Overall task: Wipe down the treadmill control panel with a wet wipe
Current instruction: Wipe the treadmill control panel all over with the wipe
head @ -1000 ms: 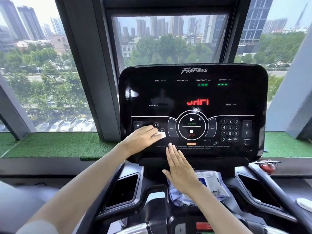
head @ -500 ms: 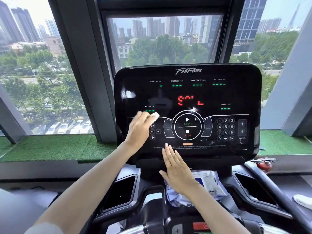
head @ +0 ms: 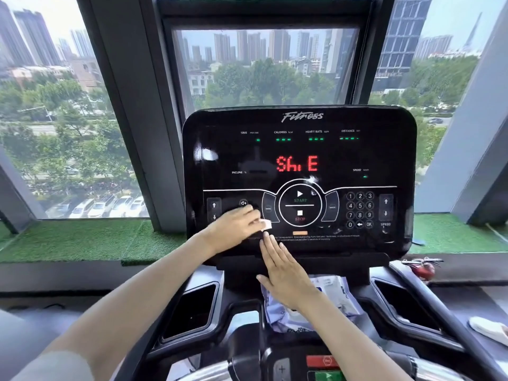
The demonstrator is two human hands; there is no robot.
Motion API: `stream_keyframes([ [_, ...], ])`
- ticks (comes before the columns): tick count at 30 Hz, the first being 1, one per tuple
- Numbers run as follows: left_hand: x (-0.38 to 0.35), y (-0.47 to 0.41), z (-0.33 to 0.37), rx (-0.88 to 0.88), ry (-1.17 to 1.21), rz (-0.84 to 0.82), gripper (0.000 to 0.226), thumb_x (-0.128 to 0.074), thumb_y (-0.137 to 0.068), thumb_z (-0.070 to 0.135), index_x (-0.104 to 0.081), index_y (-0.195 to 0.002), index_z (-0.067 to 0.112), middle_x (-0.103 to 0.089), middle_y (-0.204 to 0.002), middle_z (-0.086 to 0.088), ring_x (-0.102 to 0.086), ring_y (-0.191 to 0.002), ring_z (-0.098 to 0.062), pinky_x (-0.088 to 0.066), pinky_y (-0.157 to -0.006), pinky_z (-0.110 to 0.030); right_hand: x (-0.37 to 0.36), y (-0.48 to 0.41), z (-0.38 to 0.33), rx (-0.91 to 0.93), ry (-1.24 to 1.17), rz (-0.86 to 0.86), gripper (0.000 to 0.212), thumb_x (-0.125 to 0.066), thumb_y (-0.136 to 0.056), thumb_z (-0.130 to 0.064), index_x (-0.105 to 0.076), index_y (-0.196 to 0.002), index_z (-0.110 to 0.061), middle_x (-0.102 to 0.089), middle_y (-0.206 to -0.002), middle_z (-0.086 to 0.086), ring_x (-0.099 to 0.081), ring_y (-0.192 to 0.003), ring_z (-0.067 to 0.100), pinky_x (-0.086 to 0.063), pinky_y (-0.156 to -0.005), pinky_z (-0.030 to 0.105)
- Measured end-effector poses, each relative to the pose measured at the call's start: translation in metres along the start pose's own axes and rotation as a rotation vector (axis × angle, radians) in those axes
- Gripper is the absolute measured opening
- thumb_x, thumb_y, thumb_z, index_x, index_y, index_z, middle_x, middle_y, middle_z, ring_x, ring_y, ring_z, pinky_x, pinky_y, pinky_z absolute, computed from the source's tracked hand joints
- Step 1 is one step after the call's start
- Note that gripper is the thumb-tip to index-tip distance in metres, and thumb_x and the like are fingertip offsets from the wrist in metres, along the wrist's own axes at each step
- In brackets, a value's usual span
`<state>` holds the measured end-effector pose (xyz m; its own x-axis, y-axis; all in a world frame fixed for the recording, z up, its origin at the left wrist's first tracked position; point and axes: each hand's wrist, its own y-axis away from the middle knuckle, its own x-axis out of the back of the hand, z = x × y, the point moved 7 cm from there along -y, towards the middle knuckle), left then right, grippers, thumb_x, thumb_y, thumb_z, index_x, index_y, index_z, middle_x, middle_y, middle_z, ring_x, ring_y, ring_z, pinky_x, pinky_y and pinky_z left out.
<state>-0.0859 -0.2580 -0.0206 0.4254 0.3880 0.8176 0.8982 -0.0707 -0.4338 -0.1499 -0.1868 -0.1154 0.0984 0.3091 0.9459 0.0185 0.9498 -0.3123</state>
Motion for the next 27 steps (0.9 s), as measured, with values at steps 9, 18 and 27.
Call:
stream_keyframes([
  [9,-0.011,0.01,0.028,-0.024,-0.005,-0.057,0.025,-0.064,-0.073,-0.001,-0.063,-0.093,0.014,-0.054,-0.082,0.0,-0.046,-0.076,-0.016,-0.046,-0.064,-0.027,0.011,0.027,0.033,-0.128,0.014,0.01,0.065,-0.029,-0.087,-0.039,-0.04,-0.135,0.002,-0.035,-0.146,0.018,-0.036,-0.133,0.026,-0.035,-0.105,0.041],
  [18,-0.015,0.015,0.019,0.192,0.084,-0.008,0.029,-0.068,-0.066,-0.009,-0.062,-0.086,0.01,-0.051,-0.082,-0.002,-0.042,-0.075,-0.016,-0.048,-0.056,-0.031,0.006,0.028,0.038,-0.114,0.023,-0.015,0.066,-0.036,-0.087,-0.037,-0.034,-0.137,0.005,-0.03,-0.148,0.019,-0.032,-0.136,0.029,-0.027,-0.108,0.04],
  [27,-0.013,0.018,0.001,0.352,0.171,0.028,0.036,-0.065,-0.072,-0.009,-0.061,-0.099,0.014,-0.049,-0.088,-0.003,-0.045,-0.078,-0.019,-0.049,-0.055,-0.034,0.006,0.03,0.034,-0.067,-0.04,-0.068,0.072,-0.042,-0.095,-0.032,-0.002,-0.144,0.001,0.009,-0.153,0.013,0.011,-0.14,0.023,0.003,-0.113,0.035],
])
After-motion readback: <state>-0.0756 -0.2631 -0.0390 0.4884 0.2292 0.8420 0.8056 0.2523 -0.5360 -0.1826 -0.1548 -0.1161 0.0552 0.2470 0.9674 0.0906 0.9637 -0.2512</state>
